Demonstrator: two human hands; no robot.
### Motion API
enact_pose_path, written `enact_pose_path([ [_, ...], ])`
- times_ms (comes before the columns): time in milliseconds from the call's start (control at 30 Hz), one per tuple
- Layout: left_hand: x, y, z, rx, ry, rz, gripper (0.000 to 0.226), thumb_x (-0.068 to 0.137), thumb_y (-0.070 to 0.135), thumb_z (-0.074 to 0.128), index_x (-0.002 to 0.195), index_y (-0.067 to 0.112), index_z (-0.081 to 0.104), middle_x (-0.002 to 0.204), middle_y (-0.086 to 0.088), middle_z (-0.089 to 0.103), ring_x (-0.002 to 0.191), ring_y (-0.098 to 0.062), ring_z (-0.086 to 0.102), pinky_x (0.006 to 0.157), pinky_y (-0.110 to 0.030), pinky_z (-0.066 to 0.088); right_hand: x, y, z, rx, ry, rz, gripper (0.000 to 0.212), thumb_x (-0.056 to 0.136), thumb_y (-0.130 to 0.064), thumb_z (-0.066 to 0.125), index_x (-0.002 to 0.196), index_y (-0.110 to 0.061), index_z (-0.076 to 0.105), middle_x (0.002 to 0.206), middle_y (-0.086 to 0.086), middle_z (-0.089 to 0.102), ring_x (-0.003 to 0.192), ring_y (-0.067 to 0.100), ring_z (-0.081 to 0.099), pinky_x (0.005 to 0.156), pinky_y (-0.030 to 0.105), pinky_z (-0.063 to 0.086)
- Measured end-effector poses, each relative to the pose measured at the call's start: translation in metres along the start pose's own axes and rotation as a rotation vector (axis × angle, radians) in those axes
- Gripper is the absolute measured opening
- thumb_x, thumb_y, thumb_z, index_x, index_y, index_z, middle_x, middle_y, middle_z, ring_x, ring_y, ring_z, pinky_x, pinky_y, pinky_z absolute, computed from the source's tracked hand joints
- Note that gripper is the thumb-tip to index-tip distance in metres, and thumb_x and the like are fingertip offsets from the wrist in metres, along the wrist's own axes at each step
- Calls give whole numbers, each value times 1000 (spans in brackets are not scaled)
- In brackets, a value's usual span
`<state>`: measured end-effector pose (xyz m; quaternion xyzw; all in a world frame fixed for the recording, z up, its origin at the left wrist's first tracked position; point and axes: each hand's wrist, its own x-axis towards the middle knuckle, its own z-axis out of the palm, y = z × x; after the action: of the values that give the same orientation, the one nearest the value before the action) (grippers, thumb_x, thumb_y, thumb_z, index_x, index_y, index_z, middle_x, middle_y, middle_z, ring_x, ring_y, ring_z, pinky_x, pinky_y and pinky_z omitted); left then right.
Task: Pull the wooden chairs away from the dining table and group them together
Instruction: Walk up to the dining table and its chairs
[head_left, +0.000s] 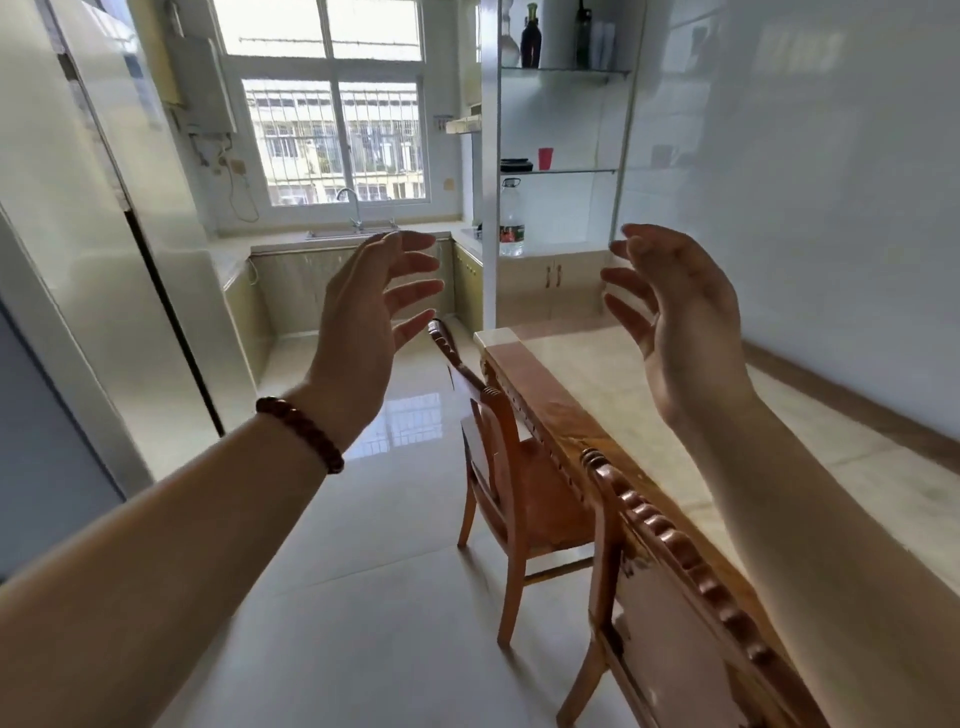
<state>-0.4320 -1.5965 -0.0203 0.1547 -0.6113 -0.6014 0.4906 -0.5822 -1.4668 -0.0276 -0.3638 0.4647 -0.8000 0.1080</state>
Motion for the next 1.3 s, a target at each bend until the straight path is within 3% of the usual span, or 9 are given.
enact_pose_path([
  [200,75,-43,28,-119,-250,-53,24,94,28,41,92,22,65,90,4,65,88,-14,62,83,-32,47,37,20,-13,-121,176,-48,15,92,-18,55,89,-28,66,98,-6,66,96,11,65,89,31,51],
  [433,133,-90,74,-218,-568,-198,24,93,28,44,88,23,67,87,6,65,85,-14,63,82,-32,48,45,32,-26,-298,509,-113,12,91,-24,56,91,-29,66,105,-6,66,104,15,64,90,31,52],
  [633,129,-122,108,-301,-834,-278,22,92,23,44,87,24,66,86,4,64,84,-14,62,79,-32,49,10,44,-34,-441,759,-126,14,91,-28,56,101,-25,65,111,-1,67,106,16,64,90,30,53],
  [833,97,-164,130,-264,-1053,-325,12,90,17,54,94,26,62,89,6,65,87,-13,66,79,-29,51,-26,58,-55,-456,936,-93,16,82,-34,64,96,-26,67,100,-5,69,94,13,66,79,27,51],
  [1300,35,-256,159,-156,-1228,-548,19,91,18,53,106,25,63,92,5,67,93,-17,67,85,-31,52,-80,120,-116,-364,1121,36,8,87,-28,61,93,-23,65,92,-4,69,89,15,68,76,27,53],
])
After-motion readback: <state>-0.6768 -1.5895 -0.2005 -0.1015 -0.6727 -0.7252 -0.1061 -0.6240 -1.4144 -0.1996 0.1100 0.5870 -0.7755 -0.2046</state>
